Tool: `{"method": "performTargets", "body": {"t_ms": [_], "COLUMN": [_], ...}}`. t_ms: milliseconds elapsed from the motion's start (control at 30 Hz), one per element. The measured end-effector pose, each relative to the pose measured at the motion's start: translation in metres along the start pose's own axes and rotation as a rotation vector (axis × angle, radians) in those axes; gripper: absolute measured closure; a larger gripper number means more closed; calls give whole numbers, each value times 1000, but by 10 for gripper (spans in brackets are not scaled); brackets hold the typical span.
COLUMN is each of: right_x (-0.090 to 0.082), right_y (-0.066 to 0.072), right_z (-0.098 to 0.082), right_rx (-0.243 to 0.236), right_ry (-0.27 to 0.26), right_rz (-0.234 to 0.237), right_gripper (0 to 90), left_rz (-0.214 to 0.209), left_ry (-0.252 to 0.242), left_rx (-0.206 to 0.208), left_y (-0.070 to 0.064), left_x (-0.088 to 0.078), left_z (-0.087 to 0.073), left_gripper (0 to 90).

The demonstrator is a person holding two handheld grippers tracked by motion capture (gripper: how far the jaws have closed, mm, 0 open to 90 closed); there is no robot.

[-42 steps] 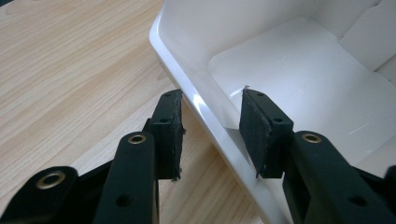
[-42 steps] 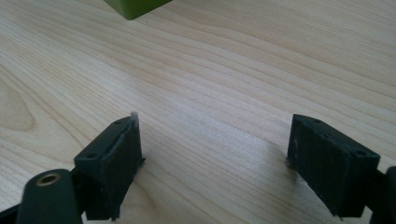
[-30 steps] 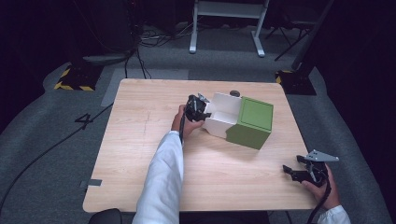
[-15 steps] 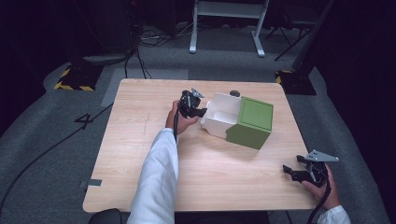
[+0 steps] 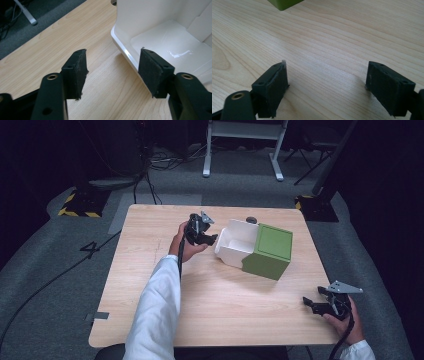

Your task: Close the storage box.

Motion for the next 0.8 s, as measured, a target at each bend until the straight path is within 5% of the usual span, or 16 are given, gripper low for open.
{"method": "performTargets", "body": {"t_ms": [333, 800], "right_x": [0, 0], "right_y": [0, 0], "right_z": [0, 0], "right_rx": [3, 4], "right_ry": [0, 1], "right_rz": [0, 1], "right_gripper": [176, 176], "left_rz": [38, 55], "left_ry": [28, 72], "left_rx": [44, 122], "left_y": [0, -8], "left_x": [-24, -46], "left_z": [-9, -34], "left_gripper": [210, 167]}}
Point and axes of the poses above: each handheld gripper's, and its own axes: x roughly forward along the jaws, z roughly out of its top, y roughly to its left, the point moved 6 cm from there along x, roughly forward along the jaws, and after that the axes turned 9 degrees about y, right-handed, at the moved point
